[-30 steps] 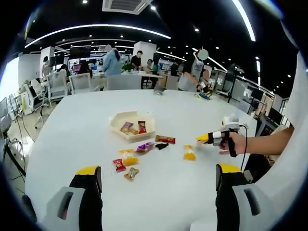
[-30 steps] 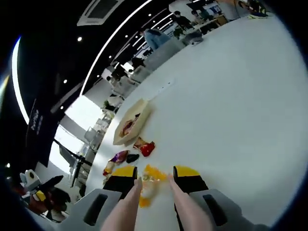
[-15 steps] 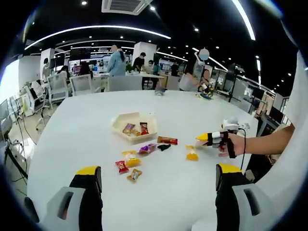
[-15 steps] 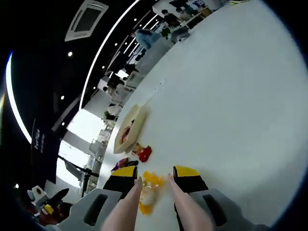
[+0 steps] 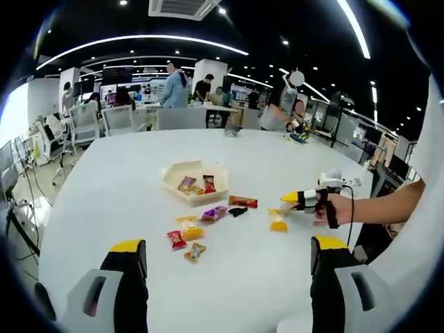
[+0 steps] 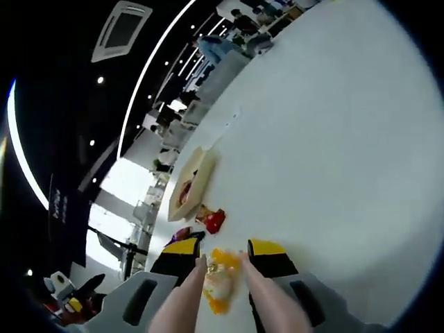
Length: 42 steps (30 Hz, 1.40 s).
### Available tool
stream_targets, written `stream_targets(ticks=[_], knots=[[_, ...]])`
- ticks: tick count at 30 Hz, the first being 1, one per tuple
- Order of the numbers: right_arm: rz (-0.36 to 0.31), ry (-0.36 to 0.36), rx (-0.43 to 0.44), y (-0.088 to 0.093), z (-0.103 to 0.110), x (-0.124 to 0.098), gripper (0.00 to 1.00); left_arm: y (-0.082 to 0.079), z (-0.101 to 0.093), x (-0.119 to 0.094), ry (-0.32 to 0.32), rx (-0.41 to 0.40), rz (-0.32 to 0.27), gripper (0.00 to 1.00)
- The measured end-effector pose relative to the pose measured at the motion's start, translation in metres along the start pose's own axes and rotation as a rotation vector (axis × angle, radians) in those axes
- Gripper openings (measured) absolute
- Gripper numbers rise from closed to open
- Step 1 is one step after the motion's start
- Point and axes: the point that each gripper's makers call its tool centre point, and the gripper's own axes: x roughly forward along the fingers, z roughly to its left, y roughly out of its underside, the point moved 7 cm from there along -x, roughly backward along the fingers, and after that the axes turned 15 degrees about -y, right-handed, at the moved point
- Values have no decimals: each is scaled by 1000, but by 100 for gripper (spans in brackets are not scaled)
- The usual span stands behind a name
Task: Place the target food into the container with the food tongs after gripping and lifting it, then release it inside without dropping or visibly crushing the food.
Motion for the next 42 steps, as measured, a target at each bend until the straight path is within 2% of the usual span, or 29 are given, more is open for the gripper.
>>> stream_targets(ticks=[3, 6, 8, 10, 12, 15, 17, 18, 19, 22, 24, 28, 37, 42], knots=[[21, -9, -5, 1, 3, 3, 22, -1, 1, 0, -3, -4, -3, 99], [65, 15, -69, 4, 3, 4, 20, -2, 2, 0, -4, -5, -7, 99], [55, 0, -56, 4, 6, 6, 19, -2, 2, 1, -3, -5, -9, 99], [65, 6, -98, 2, 3, 7, 20, -1, 3, 1, -4, -7, -6, 99], [75, -32, -81, 3, 5, 9, 22, -1, 4, 1, -5, -7, -7, 99], [94, -22, -101, 4, 6, 12, 27, 0, 5, 0, -10, -9, -6, 98], [102, -5, -109, 4, 7, 12, 28, 0, 6, 0, -13, -14, -7, 98], [92, -3, -149, 2, 9, 12, 29, 0, 7, 0, -13, -14, -8, 98], [91, 1, -154, 1, 10, 11, 29, 0, 7, 0, -13, -15, -8, 98], [86, 58, -205, -5, 11, 8, 30, -1, 7, 2, -11, -18, -11, 98], [103, 101, -261, -8, 13, 6, 30, -1, 7, 3, -7, -19, -11, 98], [140, 139, -313, 0, 24, 4, 30, -2, 6, 6, -1, -23, -14, 98], [159, 150, -268, 19, 21, 8, 30, -2, 6, 8, 4, -31, -15, 99], [172, 142, -265, 20, 22, 13, 30, -1, 6, 7, 1, -31, -11, 99]])
